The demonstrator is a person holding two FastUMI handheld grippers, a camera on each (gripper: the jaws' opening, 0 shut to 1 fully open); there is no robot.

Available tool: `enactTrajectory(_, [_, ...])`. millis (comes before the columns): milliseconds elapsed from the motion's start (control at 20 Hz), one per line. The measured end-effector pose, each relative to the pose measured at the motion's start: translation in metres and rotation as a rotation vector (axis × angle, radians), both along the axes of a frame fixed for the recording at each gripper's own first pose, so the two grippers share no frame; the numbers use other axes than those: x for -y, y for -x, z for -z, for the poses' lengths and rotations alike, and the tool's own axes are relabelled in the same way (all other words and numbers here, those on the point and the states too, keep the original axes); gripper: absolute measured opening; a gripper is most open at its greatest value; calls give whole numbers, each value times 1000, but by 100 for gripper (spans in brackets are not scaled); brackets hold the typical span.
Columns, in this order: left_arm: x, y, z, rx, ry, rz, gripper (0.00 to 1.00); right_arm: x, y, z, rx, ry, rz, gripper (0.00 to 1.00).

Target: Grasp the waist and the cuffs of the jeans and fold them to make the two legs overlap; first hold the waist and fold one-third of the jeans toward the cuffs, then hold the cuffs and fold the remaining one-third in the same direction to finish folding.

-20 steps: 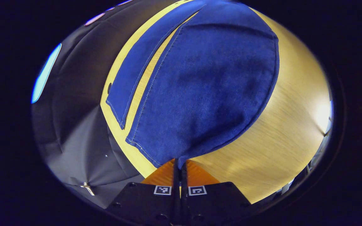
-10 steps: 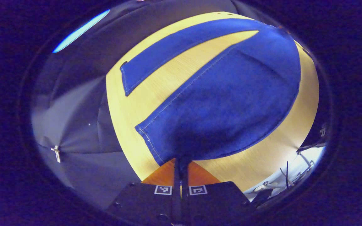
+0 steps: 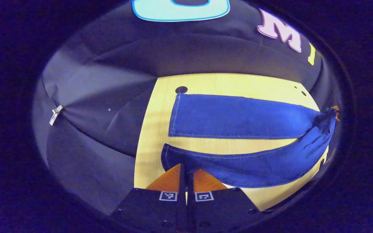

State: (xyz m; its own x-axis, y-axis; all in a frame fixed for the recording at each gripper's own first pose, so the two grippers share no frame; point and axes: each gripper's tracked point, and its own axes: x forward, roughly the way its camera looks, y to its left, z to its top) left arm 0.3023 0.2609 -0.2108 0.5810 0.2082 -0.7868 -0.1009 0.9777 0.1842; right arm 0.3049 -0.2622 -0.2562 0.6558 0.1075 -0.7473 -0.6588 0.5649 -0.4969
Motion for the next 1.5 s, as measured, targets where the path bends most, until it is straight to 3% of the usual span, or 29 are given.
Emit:
enactTrajectory(250, [-12,-87,17,-5,92,-71,5,16,-81,31,-49,-105,201,8])
enactTrajectory(450, [-17,-145,49,-25,185,-175,5,26,-133,72,-124,-207,392,8])
enactTrajectory(750, [-26,-206,81,-49,65,-168,6,29,-159,133,-238,-279,607,9])
enactTrajectory(800, [-21,-211,81,-39,73,-160,6,28,-160,131,-221,-287,622,14])
enactTrajectory(850, [-20,-213,80,-14,78,-158,12,23,-163,129,-190,-315,627,23])
enactTrajectory(900, [-16,-217,68,30,90,-152,13,18,-162,125,-182,-349,641,42])
enactTrajectory(1050, [-9,-218,20,199,103,-114,98,11,-154,106,-111,-477,708,100])
enactTrajectory(1250, [0,-198,-41,415,-1,-81,97,22,-147,96,36,-624,870,100])
enactTrajectory(1400, [21,-167,-82,556,-48,-71,96,33,-151,101,174,-648,1015,100])
enactTrajectory(1500, [41,-142,-99,636,-29,-88,96,43,-158,110,222,-660,1093,99])
